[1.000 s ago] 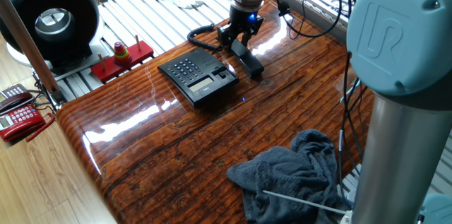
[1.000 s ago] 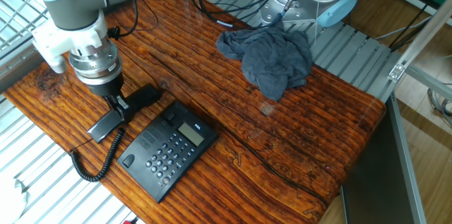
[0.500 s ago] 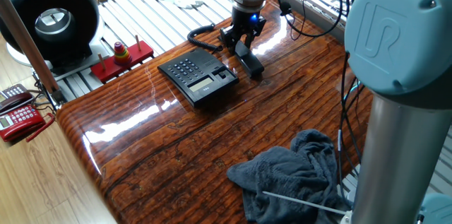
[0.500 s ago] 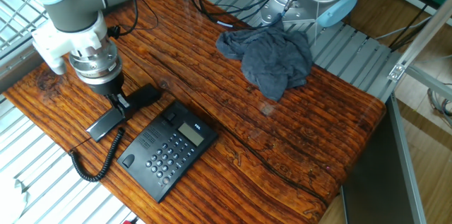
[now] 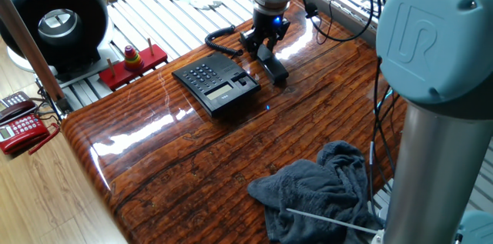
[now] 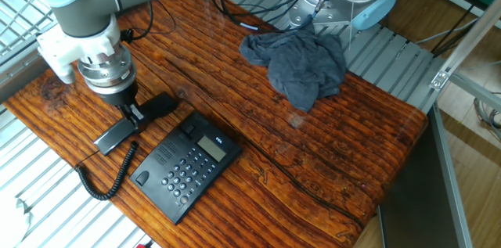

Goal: Place the handset of the telephone on the corresponding phone cradle

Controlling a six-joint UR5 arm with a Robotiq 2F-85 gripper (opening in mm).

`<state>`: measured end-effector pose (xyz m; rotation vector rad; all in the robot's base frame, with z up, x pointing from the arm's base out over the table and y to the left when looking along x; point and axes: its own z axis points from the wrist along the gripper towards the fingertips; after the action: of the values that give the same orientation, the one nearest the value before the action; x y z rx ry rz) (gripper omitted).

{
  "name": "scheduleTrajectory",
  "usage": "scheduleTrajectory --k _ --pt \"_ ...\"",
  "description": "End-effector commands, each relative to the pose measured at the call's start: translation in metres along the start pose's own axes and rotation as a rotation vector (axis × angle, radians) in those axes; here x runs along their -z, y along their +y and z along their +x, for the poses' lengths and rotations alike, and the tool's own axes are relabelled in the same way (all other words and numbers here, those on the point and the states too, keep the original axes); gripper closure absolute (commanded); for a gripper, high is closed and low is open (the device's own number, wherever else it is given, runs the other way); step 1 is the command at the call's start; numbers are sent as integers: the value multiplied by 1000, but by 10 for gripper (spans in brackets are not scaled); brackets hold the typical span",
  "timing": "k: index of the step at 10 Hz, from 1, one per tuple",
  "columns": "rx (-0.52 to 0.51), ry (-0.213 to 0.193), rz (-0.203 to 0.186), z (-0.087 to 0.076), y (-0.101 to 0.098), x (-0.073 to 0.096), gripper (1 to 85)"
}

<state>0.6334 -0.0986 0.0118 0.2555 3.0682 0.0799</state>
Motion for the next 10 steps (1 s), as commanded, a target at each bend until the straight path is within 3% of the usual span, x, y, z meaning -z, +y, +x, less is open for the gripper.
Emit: scheduleTrajectory --k 1,5,7,10 --pt "-17 -4 -13 -1 2 3 483" --pt "-9 26 -42 4 6 15 507" --pt "1 36 -38 5 13 16 533" --pt "86 77 -40 13 23 22 543"
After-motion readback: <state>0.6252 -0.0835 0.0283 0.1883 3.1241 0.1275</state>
